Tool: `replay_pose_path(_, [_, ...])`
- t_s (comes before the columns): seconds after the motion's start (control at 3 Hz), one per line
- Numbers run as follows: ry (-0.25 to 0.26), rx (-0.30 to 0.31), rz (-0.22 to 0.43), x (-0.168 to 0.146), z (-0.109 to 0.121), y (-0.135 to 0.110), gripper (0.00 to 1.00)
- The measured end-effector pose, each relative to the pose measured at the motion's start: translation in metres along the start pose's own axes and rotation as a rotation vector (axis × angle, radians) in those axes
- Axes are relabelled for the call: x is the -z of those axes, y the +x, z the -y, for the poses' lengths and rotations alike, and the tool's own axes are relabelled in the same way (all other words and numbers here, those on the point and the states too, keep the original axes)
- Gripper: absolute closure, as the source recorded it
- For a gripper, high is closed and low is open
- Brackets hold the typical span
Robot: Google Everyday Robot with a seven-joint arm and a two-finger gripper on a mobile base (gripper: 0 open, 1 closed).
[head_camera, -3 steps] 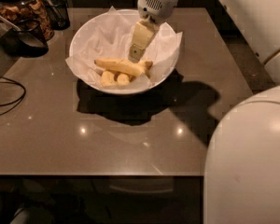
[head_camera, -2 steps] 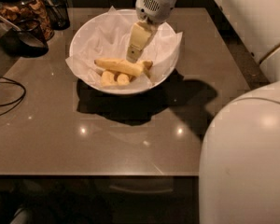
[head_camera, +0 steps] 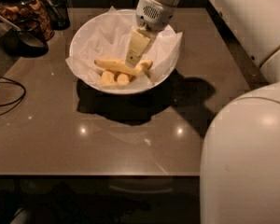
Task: Pick banana from white bowl
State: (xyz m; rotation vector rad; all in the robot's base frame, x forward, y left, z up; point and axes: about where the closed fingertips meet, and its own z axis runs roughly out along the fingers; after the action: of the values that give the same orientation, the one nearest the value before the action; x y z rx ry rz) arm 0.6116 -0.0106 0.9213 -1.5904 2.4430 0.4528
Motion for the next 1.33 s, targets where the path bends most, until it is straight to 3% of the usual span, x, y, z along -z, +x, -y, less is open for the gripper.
replay_pose_path(1.33, [-0.043, -0.004, -0.005, -0.0151, -0.0011, 0.0072, 0.41])
